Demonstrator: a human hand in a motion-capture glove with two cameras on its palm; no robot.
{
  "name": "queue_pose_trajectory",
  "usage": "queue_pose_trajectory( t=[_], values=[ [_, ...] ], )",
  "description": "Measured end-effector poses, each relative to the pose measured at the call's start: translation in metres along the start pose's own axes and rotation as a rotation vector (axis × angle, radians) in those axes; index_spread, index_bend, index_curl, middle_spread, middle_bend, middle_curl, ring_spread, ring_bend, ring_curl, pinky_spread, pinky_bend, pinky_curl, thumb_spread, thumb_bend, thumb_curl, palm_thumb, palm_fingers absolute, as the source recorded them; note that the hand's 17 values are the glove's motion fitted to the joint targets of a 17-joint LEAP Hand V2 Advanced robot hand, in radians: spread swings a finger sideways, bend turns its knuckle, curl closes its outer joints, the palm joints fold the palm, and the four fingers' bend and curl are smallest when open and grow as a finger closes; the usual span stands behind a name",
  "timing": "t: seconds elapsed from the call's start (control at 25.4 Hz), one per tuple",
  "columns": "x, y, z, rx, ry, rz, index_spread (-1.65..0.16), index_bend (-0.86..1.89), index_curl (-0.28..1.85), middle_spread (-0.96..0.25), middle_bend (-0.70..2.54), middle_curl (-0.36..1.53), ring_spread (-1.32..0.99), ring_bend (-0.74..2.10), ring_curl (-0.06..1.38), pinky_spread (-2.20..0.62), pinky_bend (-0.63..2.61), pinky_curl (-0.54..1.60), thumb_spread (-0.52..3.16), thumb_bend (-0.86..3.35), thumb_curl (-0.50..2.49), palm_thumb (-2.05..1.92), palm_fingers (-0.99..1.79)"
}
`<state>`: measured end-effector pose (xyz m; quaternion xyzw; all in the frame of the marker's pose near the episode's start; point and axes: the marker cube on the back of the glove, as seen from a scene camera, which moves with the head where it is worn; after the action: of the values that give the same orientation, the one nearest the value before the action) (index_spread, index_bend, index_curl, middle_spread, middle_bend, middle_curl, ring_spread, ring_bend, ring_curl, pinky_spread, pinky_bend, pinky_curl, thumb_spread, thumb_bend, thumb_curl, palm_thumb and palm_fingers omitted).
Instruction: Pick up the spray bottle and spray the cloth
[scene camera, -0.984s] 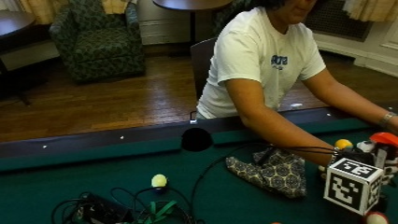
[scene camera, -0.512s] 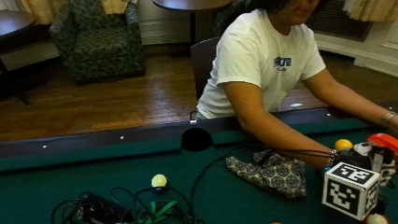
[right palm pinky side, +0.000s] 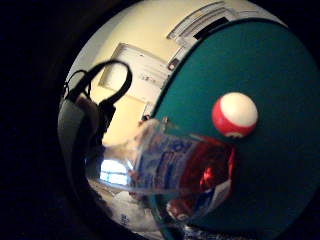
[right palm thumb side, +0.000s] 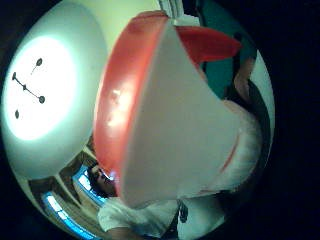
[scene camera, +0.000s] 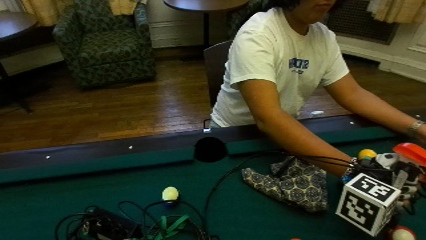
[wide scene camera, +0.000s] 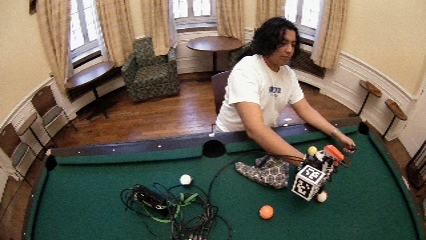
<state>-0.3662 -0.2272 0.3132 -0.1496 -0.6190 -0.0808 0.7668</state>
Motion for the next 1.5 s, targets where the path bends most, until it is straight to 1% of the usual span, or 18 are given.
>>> queue_pose_trajectory(
  t=[0.16, 0.31, 0.39, 0.55, 0.59, 0.67, 0.79, 0.98, 1.18, 1.5],
  values=[
    [0.004, 0.009, -0.003, -0.053, 0.007, 0.071, -0.29, 0.12, 0.61, -0.2, 0.62, 0.57, -0.19, 0.71, 0.47, -0.25, 0.4, 0.41, 0.62, -0.06, 0.81, 0.82, 1.15],
    [0.006, 0.018, -0.007, -0.083, 0.046, 0.12, -0.32, 0.17, 0.58, -0.2, 0.62, 0.55, -0.18, 0.59, 0.44, -0.11, 0.22, 0.37, 0.77, -0.06, 0.74, 0.75, 0.94],
    [0.006, 0.024, -0.011, -0.091, 0.09, 0.142, -0.32, 0.16, 0.56, -0.2, 0.58, 0.53, -0.18, 0.54, 0.43, -0.04, 0.18, 0.36, 0.82, -0.05, 0.71, 0.73, 0.86],
    [0.008, 0.039, -0.023, -0.119, 0.231, 0.177, -0.35, 0.15, 0.54, -0.19, 0.42, 0.48, -0.18, 0.44, 0.4, 0.05, 0.21, 0.36, 0.88, -0.04, 0.66, 0.7, 0.67],
    [0.008, 0.045, -0.027, -0.134, 0.279, 0.184, -0.36, 0.15, 0.53, -0.19, 0.41, 0.47, -0.18, 0.43, 0.4, 0.07, 0.2, 0.36, 0.89, -0.04, 0.64, 0.7, 0.66],
    [0.006, 0.057, -0.036, -0.17, 0.385, 0.197, -0.37, 0.09, 0.49, -0.19, 0.31, 0.44, -0.19, 0.37, 0.37, 0.1, 0.28, 0.37, 0.91, -0.05, 0.62, 0.68, 0.51],
    [0.0, 0.073, -0.051, -0.212, 0.515, 0.213, -0.39, 0.09, 0.46, -0.2, 0.23, 0.41, -0.2, 0.33, 0.36, 0.14, 0.35, 0.39, 0.93, -0.06, 0.58, 0.64, 0.34],
    [-0.007, 0.093, -0.076, -0.205, 0.721, 0.186, -0.42, 0.09, 0.39, -0.2, 0.18, 0.38, -0.21, 0.31, 0.33, 0.18, 0.38, 0.38, 0.97, -0.05, 0.52, 0.58, 0.3],
    [-0.021, 0.128, -0.102, -0.248, 0.906, 0.145, -0.43, 0.12, 0.35, -0.19, 0.18, 0.36, -0.21, 0.3, 0.32, 0.2, 0.4, 0.38, 0.99, -0.05, 0.48, 0.53, 0.29],
    [-0.048, 0.18, -0.121, -0.29, 1.02, 0.094, -0.45, 0.13, 0.32, -0.19, 0.19, 0.36, -0.21, 0.3, 0.32, 0.22, 0.38, 0.36, 1.0, -0.05, 0.42, 0.46, 0.26]
  ],
)
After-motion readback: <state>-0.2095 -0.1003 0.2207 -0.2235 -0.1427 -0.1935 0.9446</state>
